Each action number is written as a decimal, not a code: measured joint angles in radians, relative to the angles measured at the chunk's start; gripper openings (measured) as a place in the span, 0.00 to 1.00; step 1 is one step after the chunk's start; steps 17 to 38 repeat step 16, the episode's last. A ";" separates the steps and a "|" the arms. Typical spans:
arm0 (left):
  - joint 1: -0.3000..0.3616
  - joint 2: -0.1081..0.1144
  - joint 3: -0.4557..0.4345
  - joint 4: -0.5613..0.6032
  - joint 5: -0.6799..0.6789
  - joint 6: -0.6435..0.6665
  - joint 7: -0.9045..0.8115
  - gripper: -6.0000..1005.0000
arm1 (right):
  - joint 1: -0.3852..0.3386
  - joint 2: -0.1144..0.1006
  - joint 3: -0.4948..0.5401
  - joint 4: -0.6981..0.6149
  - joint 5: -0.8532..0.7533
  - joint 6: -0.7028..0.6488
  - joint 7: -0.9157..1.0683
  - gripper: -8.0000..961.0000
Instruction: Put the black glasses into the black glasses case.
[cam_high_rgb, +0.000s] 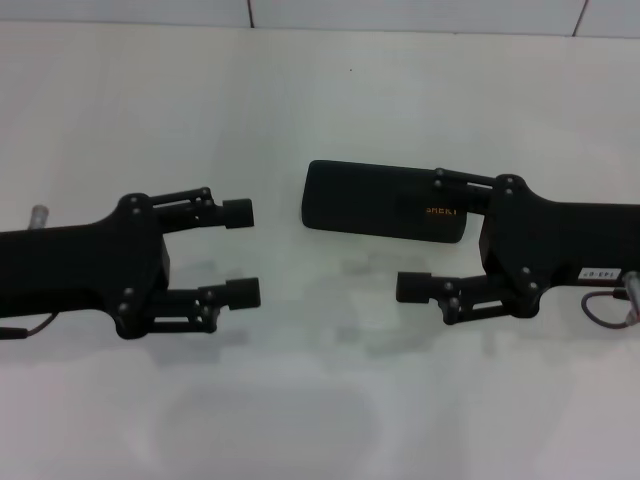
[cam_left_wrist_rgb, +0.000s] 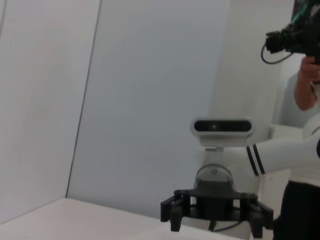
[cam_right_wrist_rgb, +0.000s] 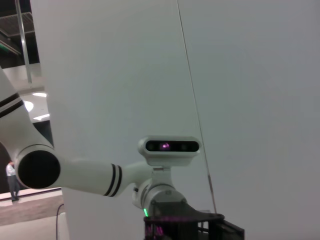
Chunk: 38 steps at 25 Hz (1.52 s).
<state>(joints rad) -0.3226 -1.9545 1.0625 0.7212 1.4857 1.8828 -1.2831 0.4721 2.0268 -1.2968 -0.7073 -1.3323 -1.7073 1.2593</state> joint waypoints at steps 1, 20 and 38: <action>-0.002 -0.002 0.000 0.000 0.010 -0.001 0.010 0.79 | -0.002 0.000 -0.001 0.003 0.000 -0.002 0.000 0.92; 0.003 -0.016 -0.015 -0.040 0.025 -0.006 0.048 0.79 | -0.017 -0.002 -0.001 0.037 0.001 -0.032 -0.027 0.92; 0.003 -0.016 -0.015 -0.040 0.025 -0.006 0.048 0.79 | -0.017 -0.002 -0.001 0.037 0.001 -0.032 -0.027 0.92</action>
